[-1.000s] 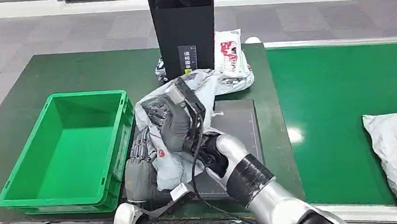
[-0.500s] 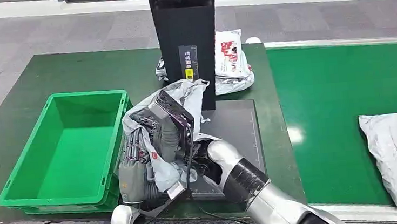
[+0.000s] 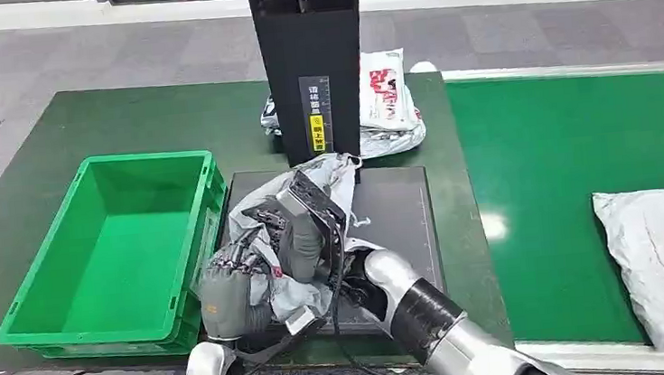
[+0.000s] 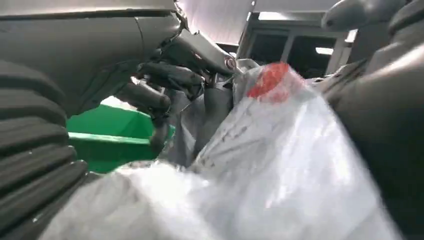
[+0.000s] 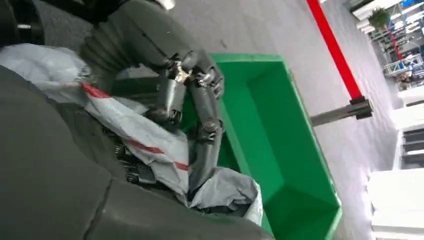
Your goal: Moved the parcel from conveyor to table for the left to box.
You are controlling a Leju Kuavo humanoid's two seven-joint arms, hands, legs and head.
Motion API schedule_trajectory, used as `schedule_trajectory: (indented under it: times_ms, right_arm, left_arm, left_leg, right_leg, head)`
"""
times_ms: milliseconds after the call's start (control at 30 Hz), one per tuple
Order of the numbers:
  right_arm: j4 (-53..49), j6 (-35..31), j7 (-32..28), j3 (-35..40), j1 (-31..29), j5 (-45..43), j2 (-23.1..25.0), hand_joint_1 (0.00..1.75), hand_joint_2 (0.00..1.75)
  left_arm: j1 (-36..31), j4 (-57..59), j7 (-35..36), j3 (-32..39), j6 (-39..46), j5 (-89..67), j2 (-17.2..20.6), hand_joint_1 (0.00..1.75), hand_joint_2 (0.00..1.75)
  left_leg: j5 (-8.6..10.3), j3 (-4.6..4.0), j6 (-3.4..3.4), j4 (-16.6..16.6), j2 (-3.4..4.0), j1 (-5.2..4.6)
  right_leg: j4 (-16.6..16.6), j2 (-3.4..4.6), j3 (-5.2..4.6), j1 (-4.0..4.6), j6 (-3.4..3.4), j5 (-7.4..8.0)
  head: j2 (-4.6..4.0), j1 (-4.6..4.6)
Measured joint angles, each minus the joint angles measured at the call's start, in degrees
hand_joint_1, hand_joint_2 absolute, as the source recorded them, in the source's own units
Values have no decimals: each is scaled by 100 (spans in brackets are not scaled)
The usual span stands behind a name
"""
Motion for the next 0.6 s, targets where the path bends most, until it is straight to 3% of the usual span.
schedule_trajectory:
  times_ms: [600]
  right_arm:
    - [-957, -79, -65, -361, 603, 520, -476, 0, 0]
  left_arm:
    - [-11, 120, 396, -2, -18, -337, 11, 175, 175]
  left_leg:
    - [-1, -3, 0, 0, 0, -1]
  right_leg:
    - [0, -1, -4, -1, 0, 0]
  head:
    - [0, 0]
